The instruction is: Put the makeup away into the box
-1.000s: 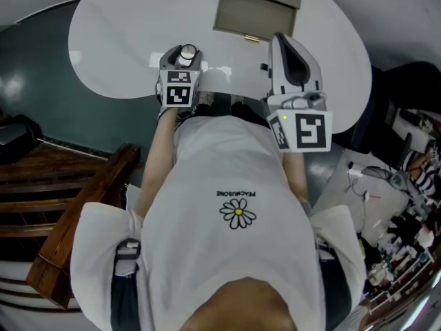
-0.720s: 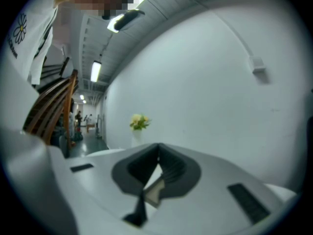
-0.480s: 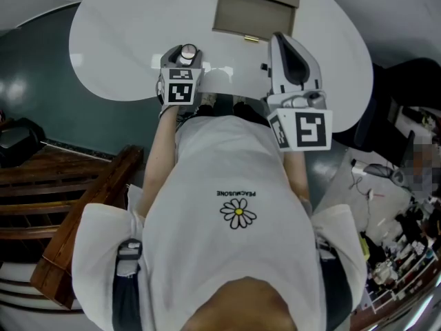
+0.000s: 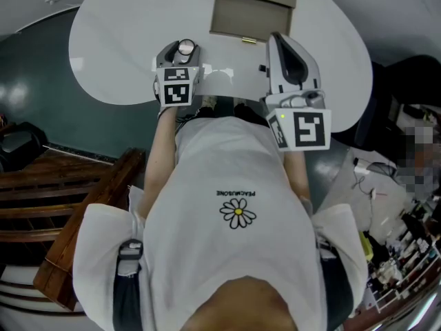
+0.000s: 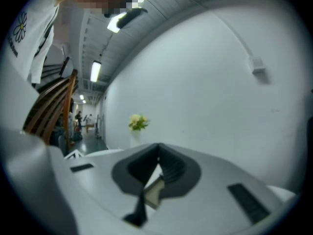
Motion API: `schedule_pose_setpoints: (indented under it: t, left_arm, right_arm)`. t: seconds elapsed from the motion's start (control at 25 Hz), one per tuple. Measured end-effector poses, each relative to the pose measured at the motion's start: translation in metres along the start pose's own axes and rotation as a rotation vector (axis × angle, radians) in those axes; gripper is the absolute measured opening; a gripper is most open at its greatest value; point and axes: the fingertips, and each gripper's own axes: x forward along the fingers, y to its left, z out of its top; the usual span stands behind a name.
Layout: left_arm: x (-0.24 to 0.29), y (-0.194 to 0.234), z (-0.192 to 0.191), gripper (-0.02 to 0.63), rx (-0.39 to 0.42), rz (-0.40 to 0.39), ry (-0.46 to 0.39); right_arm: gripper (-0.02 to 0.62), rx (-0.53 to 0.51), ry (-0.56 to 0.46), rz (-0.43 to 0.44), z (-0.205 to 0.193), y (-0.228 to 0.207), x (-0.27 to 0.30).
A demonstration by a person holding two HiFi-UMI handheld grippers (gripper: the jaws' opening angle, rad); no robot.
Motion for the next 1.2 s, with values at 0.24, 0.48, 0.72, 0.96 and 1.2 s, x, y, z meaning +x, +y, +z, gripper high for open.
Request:
schedule_pose_setpoints:
  t: [0.24,0.48,0.72,0.96,1.2]
  left_arm:
    - [-0.026,0.006,0.066,0.225,-0.025,0.003,-0.163]
    - [-0.067,0.008,0.145,0.225,-0.023,0.013,-0.363]
    - [-0.104,-0.001,0.199,0.225,-0.007,0.015,-0.548]
    - [-0.131,-0.017,0.223,0.225,0.011,-0.008,-0.652]
    - [-0.143,-0.020,0.238,0.225,0.015,-0.014,-0.694]
  right_arm:
    - [0.029,0.005,-0.009,-0.007,0.001,-0.002,-0.002]
    - [0.029,0.007,-0.016,-0.009,0.003,-0.005,-0.003]
    - [0.029,0.016,-0.020,-0.016,0.003,-0.007,-0.004]
    - [0.029,0.017,-0.021,-0.017,0.003,-0.009,-0.004]
    - [0.029,0.020,-0.018,-0.023,0.002,-0.011,-0.004]
